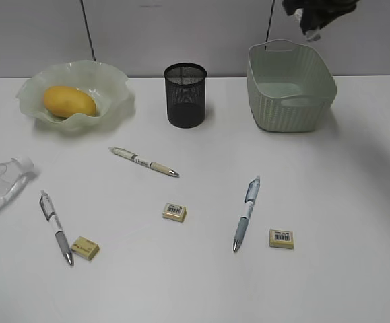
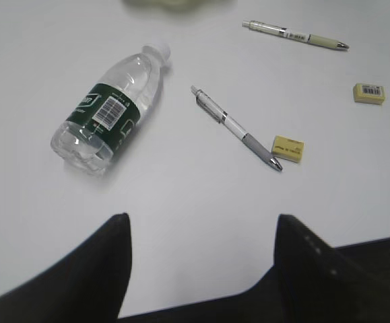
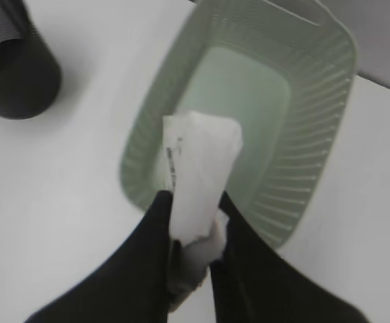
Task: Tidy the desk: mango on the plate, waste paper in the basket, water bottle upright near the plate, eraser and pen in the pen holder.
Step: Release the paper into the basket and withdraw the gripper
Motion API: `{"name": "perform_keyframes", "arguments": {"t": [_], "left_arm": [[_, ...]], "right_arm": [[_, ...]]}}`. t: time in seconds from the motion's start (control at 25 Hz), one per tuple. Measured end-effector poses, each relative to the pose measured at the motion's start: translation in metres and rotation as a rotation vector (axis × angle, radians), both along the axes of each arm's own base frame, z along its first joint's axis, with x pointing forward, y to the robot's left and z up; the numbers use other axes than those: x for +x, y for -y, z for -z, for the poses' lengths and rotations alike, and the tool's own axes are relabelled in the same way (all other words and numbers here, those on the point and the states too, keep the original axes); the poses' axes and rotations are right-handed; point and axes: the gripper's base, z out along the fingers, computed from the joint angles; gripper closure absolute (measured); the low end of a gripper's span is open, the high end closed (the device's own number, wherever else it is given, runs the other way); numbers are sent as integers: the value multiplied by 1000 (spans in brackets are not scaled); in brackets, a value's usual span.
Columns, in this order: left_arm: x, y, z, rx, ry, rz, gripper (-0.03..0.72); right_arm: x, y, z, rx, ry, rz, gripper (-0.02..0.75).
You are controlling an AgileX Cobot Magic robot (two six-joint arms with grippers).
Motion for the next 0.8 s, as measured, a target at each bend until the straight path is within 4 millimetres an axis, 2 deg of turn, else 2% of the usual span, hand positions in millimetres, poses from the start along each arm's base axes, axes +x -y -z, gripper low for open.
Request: {"name": "perform_keyframes", "arguments": {"t": [0.08, 0.2, 0.48, 0.56, 0.64, 0.68, 0.8], "left_arm": [[0, 0, 0, 0, 0, 0, 186], [0, 0, 0, 0, 0, 0, 186], [0, 0, 0, 1, 0, 0, 192], [0, 0, 0, 1, 0, 0, 193], [0, 0, 0, 1, 0, 0, 193], [0, 0, 0, 1, 0, 0, 193], [0, 0, 0, 1, 0, 0, 197]], "right_arm": [[9, 22, 5, 37, 0, 59, 606], [21, 37, 16, 67, 15, 103, 607], [42, 32, 53, 128, 38, 132, 591], [47, 30, 63, 152, 37, 141, 480], [49, 29, 70, 162, 26, 146, 256], [49, 29, 72, 164, 22, 147, 180], [49, 29, 73, 168, 20, 148, 121]]}}
